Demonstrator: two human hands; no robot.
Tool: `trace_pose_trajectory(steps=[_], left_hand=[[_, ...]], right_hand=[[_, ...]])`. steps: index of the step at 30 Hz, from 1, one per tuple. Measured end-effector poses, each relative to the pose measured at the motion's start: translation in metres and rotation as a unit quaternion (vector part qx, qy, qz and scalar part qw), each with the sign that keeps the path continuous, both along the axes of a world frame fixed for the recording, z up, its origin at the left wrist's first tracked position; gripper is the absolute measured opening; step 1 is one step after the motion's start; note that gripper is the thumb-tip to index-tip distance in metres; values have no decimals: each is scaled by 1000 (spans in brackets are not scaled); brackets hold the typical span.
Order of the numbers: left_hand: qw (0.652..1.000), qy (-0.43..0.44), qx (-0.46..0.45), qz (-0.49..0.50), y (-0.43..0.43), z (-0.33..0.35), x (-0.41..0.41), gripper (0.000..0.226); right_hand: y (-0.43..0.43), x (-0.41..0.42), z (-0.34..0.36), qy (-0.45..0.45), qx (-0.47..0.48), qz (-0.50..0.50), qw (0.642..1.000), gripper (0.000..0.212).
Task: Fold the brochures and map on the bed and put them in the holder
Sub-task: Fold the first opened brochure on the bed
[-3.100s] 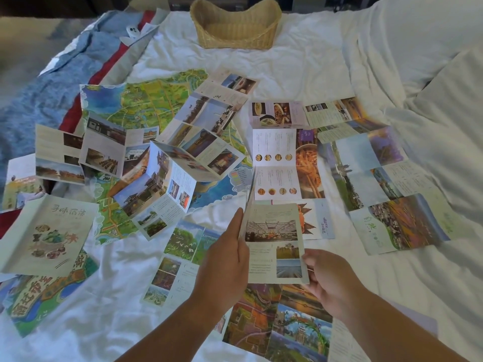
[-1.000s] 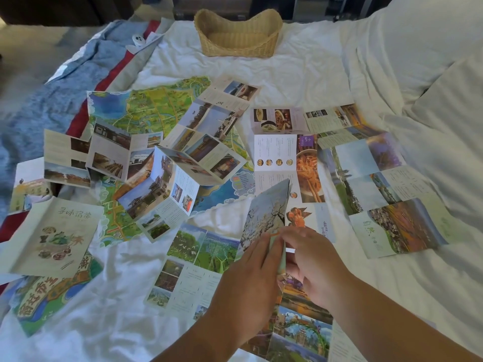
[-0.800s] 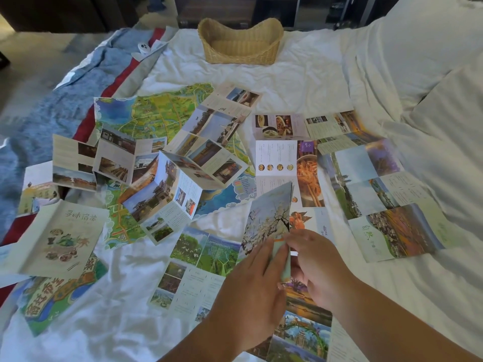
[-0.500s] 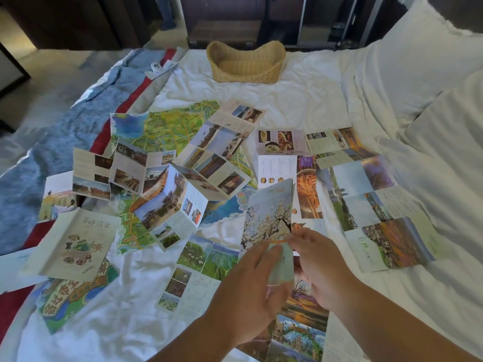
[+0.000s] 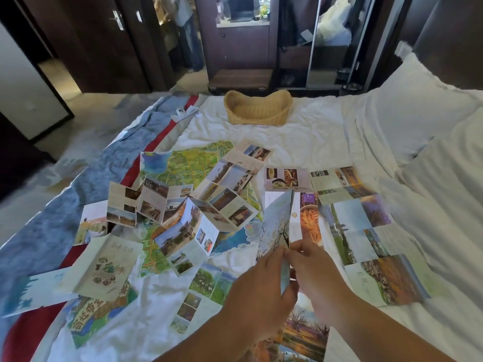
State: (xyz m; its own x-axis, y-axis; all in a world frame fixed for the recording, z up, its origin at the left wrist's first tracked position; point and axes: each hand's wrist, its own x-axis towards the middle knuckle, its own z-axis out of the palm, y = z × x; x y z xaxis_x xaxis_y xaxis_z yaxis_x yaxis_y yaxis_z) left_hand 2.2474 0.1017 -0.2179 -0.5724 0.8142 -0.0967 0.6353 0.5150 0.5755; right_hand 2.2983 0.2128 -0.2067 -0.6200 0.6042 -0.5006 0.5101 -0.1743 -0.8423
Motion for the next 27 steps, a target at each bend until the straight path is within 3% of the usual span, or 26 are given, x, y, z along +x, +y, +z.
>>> trace_pose_trajectory(steps=[6, 11, 27], left_hand=[[1000, 11, 17, 13, 7, 22, 7, 51], [998, -31, 41, 36, 8, 31, 8, 50], [992, -76, 51, 81, -3, 27, 17, 49]], right_hand=[[10, 4, 22, 18, -48, 8, 999, 15], [12, 5, 39, 61, -101, 5, 993, 23], [5, 10, 30, 60, -114, 18, 992, 24]])
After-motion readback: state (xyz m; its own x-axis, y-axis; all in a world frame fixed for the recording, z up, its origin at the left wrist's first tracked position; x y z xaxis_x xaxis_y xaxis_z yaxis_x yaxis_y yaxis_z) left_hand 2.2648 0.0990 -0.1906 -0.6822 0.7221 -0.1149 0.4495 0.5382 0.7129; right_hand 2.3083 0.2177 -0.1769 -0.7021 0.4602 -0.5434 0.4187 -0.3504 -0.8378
